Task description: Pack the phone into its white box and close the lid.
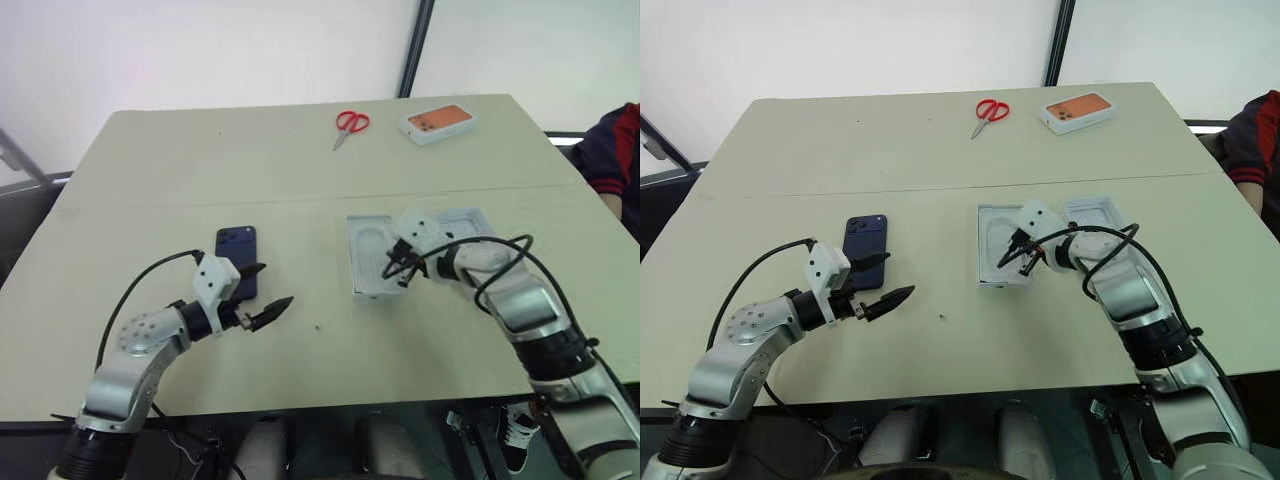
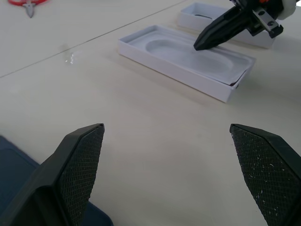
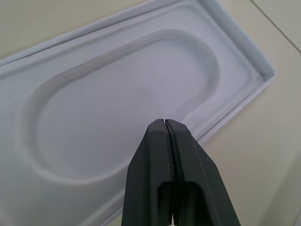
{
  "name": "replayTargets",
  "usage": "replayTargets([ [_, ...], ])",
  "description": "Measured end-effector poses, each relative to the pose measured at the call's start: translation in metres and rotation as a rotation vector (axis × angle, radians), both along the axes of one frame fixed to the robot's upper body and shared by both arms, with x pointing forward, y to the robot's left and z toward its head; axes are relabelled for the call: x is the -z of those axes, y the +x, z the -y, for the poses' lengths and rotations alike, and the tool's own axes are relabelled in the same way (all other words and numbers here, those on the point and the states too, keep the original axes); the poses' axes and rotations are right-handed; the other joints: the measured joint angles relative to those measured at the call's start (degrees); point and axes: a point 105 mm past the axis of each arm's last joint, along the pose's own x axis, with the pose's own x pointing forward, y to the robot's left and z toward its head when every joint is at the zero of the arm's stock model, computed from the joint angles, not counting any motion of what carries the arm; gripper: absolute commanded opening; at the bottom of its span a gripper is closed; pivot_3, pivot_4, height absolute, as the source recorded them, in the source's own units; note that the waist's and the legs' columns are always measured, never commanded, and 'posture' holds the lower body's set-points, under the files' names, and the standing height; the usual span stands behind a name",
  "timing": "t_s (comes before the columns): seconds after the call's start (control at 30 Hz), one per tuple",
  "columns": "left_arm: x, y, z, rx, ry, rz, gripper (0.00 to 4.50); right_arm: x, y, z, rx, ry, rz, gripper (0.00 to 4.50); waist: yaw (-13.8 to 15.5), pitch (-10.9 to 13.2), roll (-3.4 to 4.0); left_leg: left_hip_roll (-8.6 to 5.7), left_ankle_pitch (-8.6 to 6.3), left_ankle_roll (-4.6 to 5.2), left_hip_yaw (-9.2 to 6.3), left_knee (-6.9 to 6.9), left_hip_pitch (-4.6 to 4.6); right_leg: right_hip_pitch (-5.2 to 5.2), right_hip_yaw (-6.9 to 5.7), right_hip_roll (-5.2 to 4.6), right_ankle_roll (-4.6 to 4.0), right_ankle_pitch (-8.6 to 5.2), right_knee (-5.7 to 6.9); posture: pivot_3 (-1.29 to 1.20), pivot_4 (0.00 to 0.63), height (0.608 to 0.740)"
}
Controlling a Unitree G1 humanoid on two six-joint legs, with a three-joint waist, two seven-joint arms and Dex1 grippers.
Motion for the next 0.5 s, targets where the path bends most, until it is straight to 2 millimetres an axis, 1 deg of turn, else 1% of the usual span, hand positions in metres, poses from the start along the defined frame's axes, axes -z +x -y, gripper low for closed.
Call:
replayTargets([
  [0.07,0.001,-0.002,0.004,0.023,0.001,-0.006,4.5,0.002,-0.007,-0.003,-0.045,-0.027,-0.003,0.03,0.0,0.0,-0.03,-0.01,0.0,0.0,0.0,0.02,0.01,0.03,0.0,0.02,0.0,0.0,0.0,0.0,0.15,0.74],
  [0.13,0.001,-0.002,0.006,0.03,0.002,-0.005,4.5,0.003,-0.009,-0.006,-0.059,-0.029,-0.005,0.03,0.0,0.0,-0.06,-0.01,0.0,0.0,0.01,0.04,0.01,0.02,0.0,0.02,-0.02,0.01,0.0,0.0,0.15,0.74],
  [0.5,0.0,-0.002,0.007,0.035,0.0,-0.002,4.5,0.003,-0.009,-0.013,-0.065,-0.003,-0.001,0.03,0.1,0.1,-0.09,-0.01,0.0,0.0,-0.01,0.03,0.01,0.01,-0.01,0.01,-0.03,0.01,-0.01,0.0,0.15,0.74],
])
